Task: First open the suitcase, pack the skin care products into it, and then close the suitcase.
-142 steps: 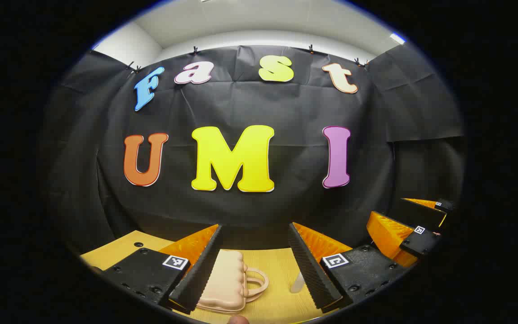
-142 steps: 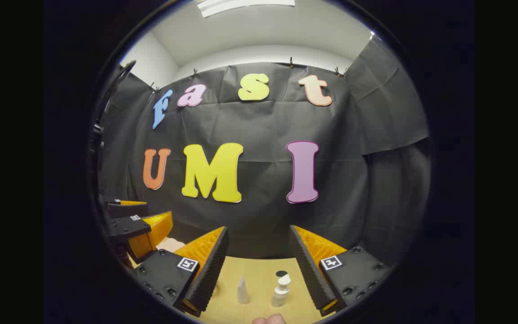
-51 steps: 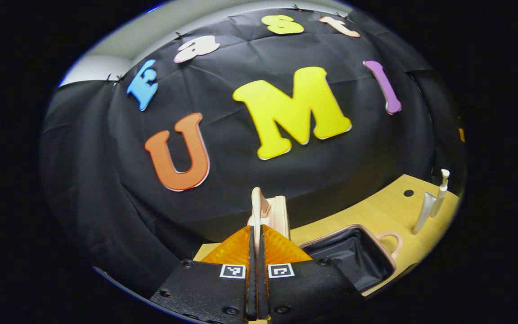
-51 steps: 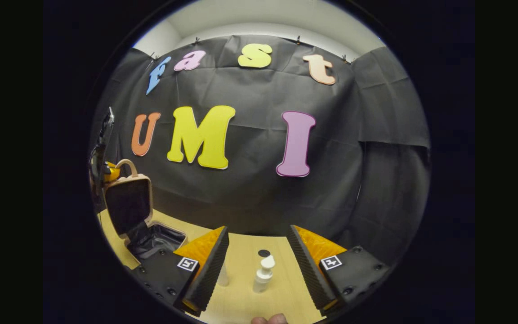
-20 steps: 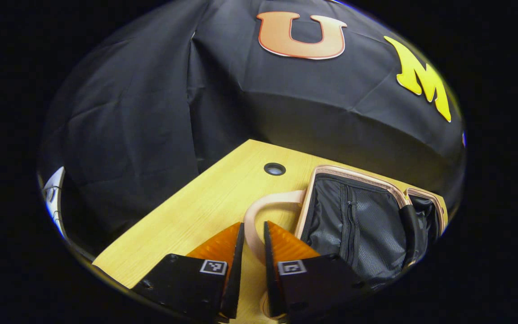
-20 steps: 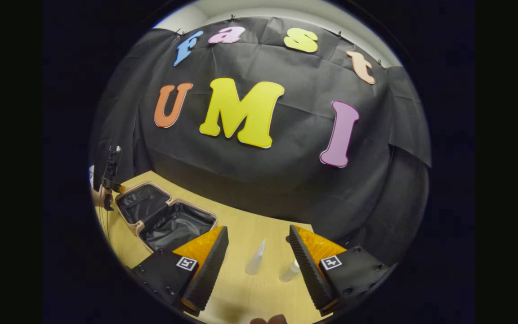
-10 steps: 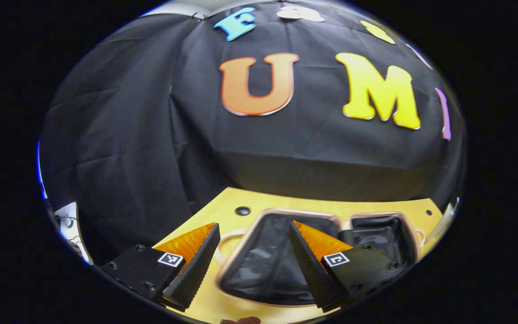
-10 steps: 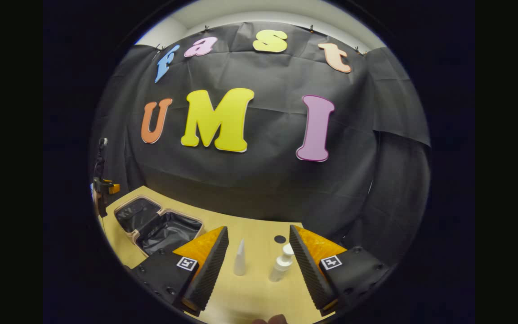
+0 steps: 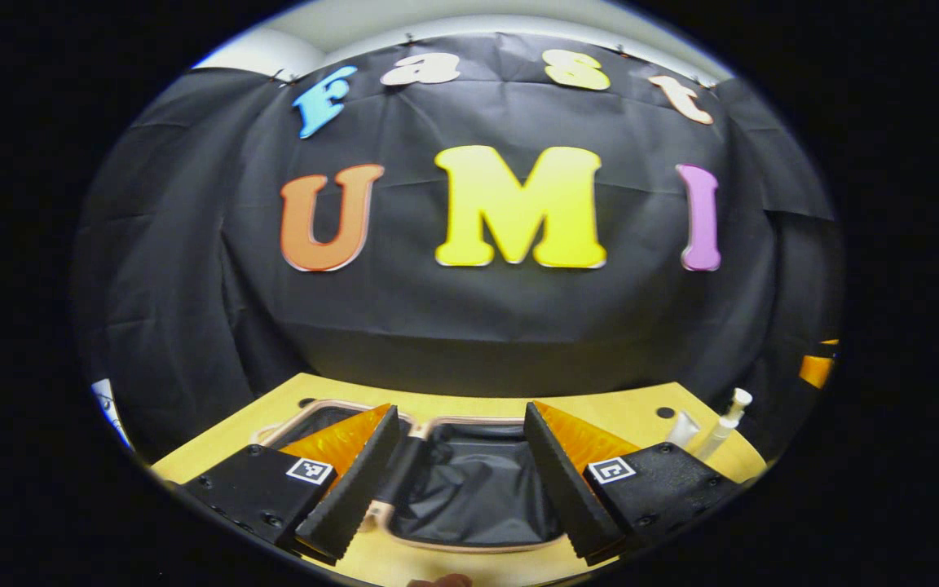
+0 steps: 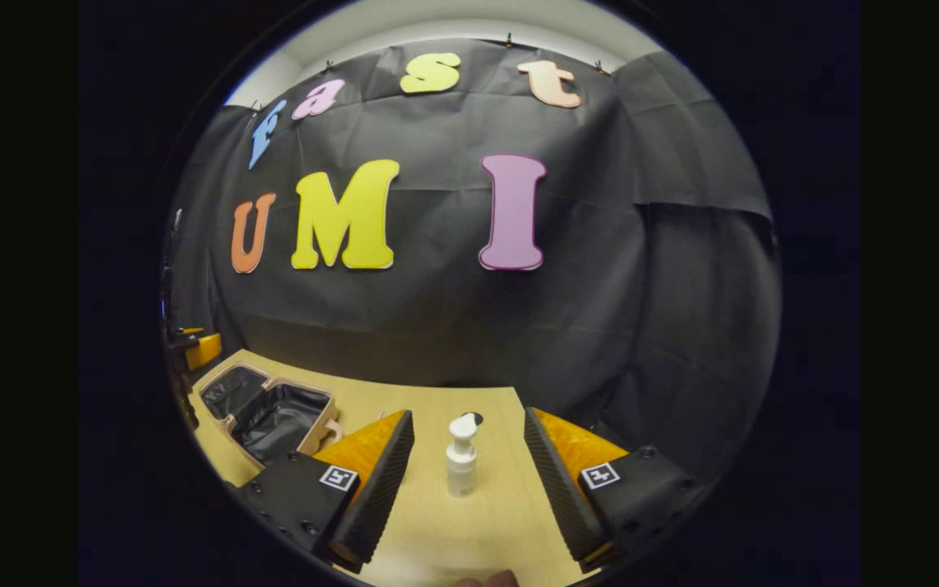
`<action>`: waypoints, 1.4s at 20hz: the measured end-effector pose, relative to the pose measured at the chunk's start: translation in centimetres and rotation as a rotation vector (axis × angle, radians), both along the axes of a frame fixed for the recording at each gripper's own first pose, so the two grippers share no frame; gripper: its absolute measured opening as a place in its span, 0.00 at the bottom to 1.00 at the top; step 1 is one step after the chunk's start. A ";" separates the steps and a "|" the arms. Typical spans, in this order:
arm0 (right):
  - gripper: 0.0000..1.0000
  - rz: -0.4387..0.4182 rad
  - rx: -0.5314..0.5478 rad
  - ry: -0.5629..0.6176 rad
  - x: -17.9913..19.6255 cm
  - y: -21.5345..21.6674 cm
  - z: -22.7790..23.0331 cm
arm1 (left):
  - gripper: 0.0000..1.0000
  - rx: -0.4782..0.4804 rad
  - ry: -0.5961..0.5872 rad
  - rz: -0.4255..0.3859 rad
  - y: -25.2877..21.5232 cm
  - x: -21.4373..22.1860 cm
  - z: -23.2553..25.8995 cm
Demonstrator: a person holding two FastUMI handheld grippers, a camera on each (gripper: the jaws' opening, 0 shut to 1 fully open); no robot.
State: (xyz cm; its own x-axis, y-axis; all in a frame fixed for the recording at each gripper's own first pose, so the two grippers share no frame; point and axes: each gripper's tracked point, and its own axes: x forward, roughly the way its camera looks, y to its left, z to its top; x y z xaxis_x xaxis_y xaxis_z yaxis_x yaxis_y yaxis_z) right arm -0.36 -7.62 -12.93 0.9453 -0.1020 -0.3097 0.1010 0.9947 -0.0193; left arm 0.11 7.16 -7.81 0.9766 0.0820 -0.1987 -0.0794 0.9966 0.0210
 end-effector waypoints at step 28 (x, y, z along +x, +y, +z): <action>0.81 -0.111 0.016 0.306 -4.3 -12.4 -12.9 | 0.83 -0.059 0.330 -0.282 -23.7 10.1 -24.3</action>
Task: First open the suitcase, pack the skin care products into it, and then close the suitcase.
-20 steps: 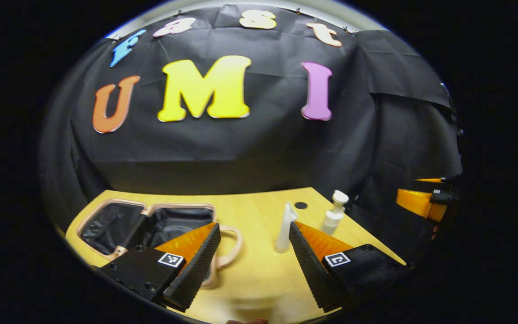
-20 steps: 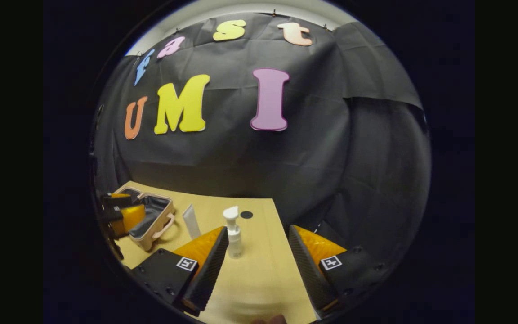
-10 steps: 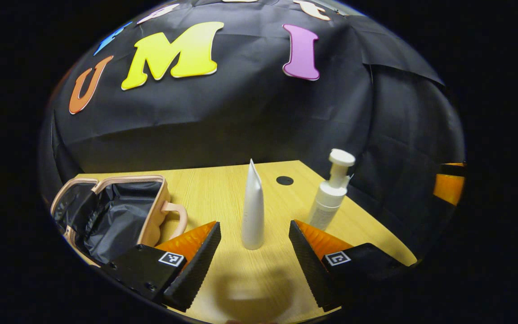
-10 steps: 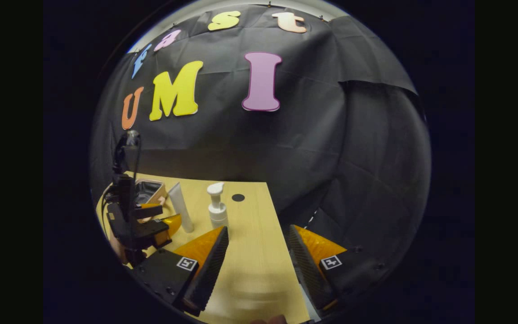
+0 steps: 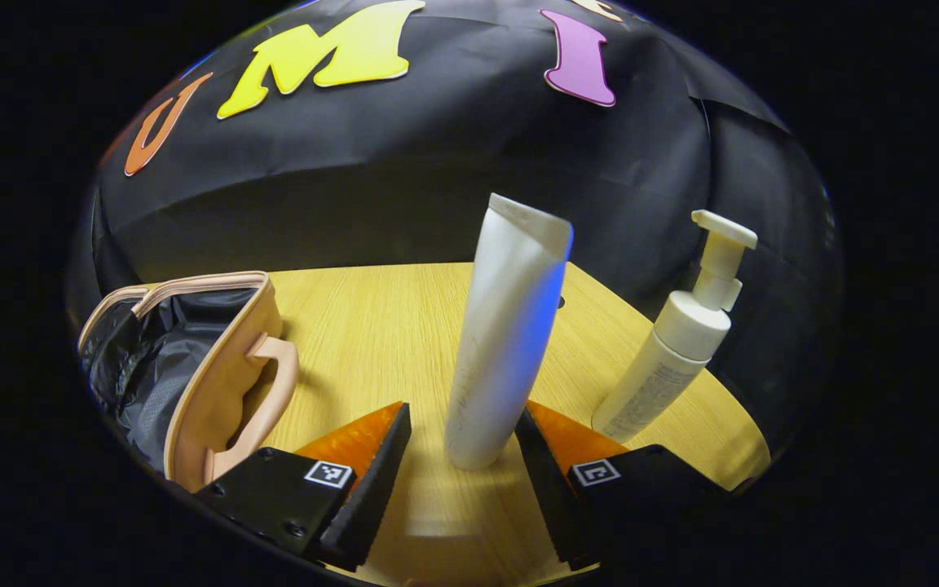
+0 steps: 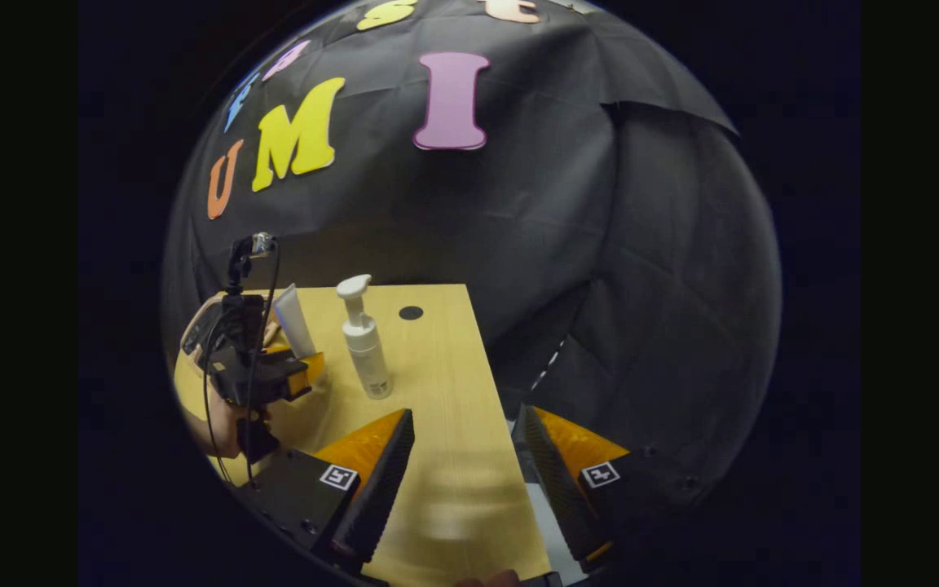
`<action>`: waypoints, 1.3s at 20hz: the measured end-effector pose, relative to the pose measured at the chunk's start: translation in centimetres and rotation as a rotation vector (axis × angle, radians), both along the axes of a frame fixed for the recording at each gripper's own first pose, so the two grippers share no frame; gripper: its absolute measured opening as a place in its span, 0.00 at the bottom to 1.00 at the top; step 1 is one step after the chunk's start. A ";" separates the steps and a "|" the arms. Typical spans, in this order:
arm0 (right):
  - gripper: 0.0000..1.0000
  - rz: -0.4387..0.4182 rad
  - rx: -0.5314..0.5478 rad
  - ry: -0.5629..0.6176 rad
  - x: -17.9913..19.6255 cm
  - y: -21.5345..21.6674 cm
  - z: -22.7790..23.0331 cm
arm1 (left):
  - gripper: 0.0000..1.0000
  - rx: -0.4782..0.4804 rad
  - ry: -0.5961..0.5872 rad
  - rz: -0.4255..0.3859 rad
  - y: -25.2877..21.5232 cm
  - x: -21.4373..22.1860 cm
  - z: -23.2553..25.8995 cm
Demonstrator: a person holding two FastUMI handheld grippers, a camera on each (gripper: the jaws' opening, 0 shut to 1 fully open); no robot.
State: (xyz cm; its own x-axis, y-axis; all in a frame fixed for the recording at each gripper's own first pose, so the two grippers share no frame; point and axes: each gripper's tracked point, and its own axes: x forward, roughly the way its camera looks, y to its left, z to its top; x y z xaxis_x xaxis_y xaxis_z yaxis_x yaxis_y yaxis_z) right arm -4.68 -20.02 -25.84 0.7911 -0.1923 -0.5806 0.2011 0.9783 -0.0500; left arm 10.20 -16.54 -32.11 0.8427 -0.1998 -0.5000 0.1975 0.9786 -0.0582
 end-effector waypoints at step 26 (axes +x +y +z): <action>0.76 0.199 0.115 0.019 15.7 12.3 -11.4 | 0.40 -0.020 0.091 0.153 15.8 -13.5 12.6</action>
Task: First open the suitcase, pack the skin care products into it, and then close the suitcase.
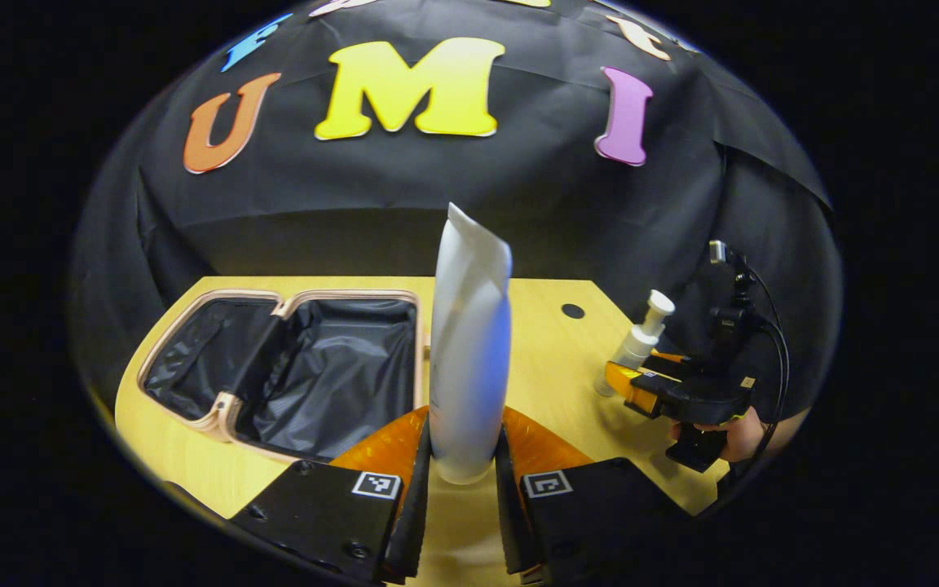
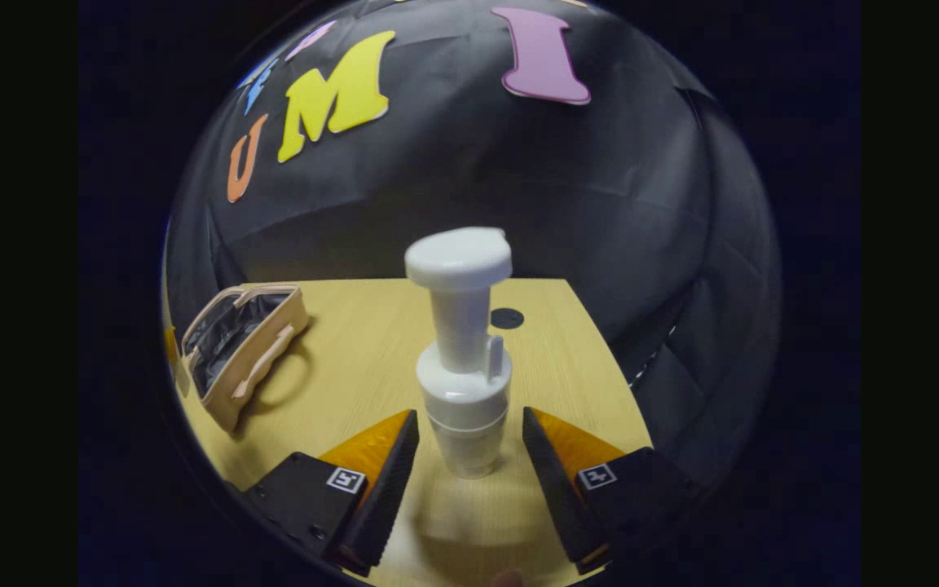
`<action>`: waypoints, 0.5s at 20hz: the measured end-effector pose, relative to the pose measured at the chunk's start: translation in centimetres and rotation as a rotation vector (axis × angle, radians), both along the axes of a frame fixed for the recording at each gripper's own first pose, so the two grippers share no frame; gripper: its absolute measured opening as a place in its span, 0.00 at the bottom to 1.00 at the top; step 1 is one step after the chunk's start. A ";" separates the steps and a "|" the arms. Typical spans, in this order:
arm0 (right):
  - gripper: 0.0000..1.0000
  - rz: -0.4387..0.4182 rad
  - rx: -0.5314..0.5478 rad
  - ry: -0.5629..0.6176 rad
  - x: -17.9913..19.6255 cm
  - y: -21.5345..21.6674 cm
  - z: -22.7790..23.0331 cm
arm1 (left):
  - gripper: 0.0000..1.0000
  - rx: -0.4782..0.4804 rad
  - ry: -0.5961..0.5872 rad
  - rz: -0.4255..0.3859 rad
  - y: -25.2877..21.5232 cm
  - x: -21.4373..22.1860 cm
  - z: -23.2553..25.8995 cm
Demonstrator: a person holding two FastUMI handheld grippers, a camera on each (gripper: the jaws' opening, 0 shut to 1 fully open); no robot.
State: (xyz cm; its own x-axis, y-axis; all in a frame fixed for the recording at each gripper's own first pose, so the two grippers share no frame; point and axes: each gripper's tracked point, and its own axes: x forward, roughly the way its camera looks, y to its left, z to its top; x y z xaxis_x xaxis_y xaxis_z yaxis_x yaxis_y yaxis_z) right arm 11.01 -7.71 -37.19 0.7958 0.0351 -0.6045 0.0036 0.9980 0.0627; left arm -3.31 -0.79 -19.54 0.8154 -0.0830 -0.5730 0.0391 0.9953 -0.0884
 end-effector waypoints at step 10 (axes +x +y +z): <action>0.48 0.078 0.017 0.064 -0.8 2.1 2.8 | 0.41 -0.037 0.118 0.014 8.2 2.2 -2.4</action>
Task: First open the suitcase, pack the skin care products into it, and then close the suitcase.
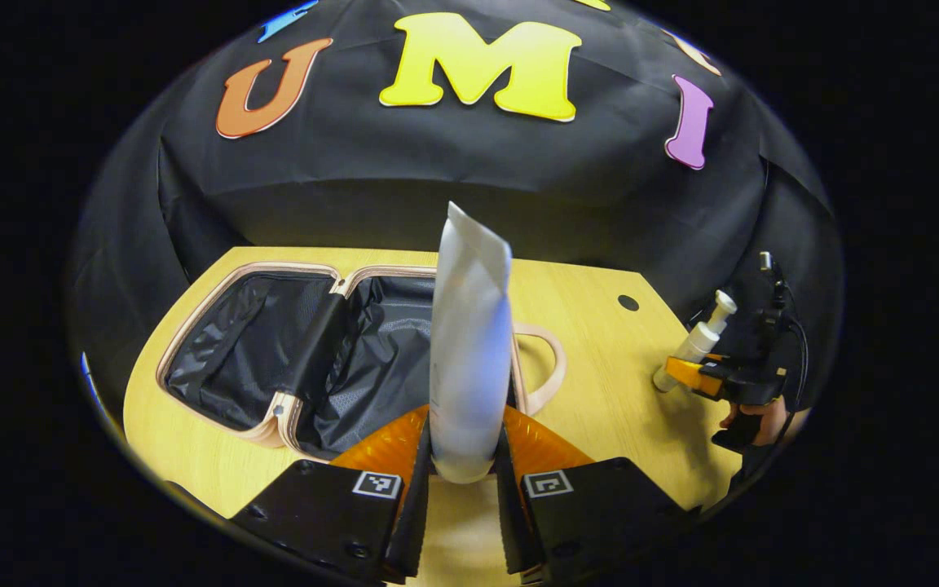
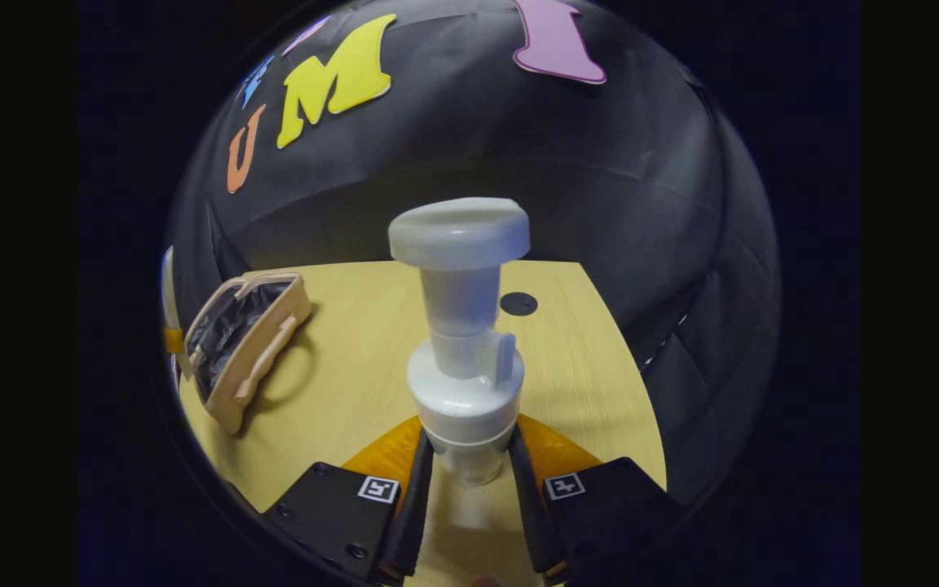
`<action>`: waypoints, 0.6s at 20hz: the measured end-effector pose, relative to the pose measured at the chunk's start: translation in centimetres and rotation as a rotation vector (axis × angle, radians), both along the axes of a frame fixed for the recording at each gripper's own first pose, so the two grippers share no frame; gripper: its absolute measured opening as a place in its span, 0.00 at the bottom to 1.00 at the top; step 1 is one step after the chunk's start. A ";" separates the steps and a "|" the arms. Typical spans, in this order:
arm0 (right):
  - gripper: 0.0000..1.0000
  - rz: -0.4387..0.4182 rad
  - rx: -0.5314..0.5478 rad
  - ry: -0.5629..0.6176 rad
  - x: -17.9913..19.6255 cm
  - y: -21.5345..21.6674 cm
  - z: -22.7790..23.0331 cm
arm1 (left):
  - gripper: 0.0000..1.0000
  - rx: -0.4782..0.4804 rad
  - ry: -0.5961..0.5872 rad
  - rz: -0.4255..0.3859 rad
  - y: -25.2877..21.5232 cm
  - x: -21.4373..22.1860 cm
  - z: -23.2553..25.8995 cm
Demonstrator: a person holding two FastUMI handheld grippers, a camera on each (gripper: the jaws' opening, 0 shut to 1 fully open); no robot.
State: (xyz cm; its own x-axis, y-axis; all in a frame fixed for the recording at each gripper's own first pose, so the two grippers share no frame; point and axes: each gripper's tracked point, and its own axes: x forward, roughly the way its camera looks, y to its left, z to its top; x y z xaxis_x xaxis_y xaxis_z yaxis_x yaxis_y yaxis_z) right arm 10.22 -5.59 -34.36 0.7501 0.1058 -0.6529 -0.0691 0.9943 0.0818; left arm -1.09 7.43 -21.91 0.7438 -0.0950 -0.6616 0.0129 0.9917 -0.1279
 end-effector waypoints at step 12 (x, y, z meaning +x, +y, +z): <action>0.45 0.155 0.344 0.080 -10.2 9.2 13.4 | 0.39 -0.018 0.560 -0.241 9.1 3.4 -8.4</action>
